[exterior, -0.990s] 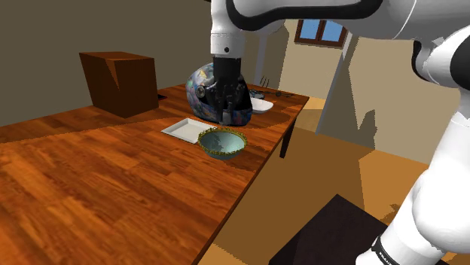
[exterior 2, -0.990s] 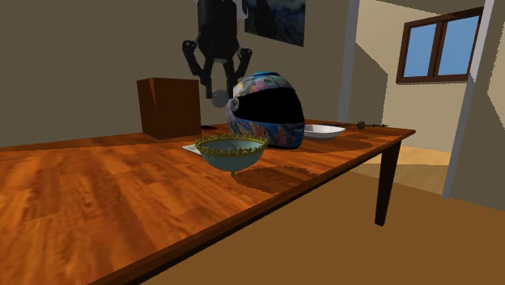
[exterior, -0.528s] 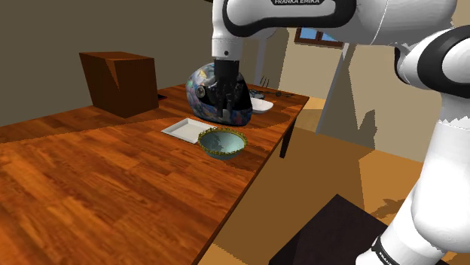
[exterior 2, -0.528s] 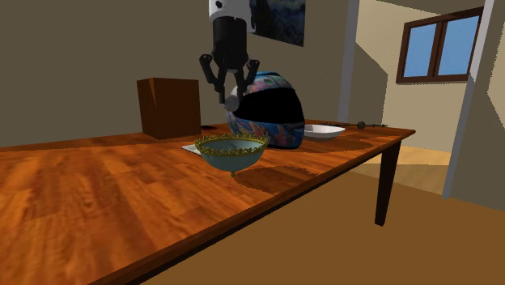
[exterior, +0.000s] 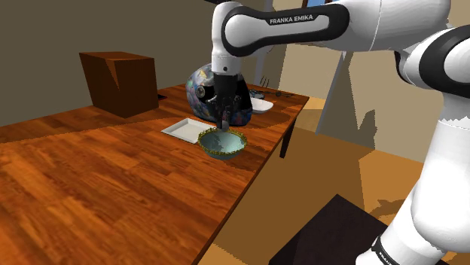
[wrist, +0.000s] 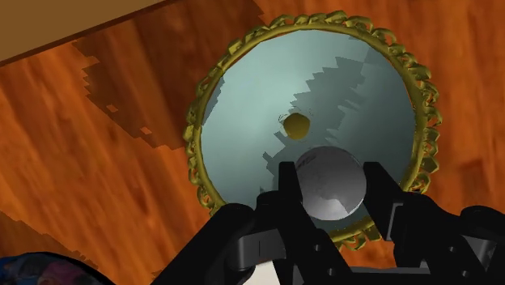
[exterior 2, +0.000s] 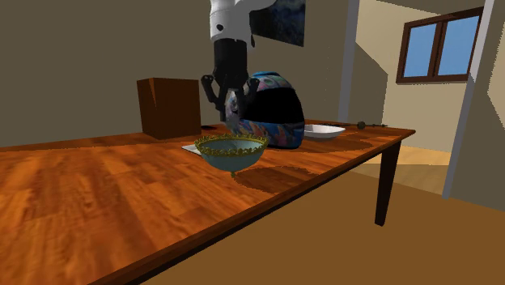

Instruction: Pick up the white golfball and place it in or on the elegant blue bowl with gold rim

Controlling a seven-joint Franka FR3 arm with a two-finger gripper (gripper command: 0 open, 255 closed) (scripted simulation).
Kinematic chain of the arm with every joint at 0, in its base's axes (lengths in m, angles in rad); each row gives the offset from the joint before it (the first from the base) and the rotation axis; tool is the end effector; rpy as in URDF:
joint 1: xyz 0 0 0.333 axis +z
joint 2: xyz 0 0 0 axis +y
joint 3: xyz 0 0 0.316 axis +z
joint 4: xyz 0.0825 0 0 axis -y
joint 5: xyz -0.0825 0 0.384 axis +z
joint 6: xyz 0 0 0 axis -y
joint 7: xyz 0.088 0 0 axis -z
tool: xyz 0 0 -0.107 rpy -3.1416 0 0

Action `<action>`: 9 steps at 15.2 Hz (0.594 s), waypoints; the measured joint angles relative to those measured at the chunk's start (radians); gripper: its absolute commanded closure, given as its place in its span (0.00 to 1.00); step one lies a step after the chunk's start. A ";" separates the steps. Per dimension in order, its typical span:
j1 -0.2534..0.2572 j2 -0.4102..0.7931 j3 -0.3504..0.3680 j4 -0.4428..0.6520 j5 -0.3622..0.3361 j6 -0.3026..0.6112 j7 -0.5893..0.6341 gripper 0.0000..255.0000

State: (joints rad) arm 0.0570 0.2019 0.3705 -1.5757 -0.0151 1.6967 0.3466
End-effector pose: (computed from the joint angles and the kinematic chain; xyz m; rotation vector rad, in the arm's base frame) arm 0.5663 0.2367 0.5218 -3.1081 -0.1227 0.1309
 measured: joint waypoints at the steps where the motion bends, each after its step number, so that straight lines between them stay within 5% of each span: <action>1: -0.002 -0.002 -0.001 -0.016 0.001 0.014 -0.002 1.00; 9: -0.001 0.001 -0.001 -0.062 -0.001 0.063 -0.001 1.00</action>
State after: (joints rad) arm 0.0558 0.2033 0.3696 -1.6372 -0.0157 1.7599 0.3454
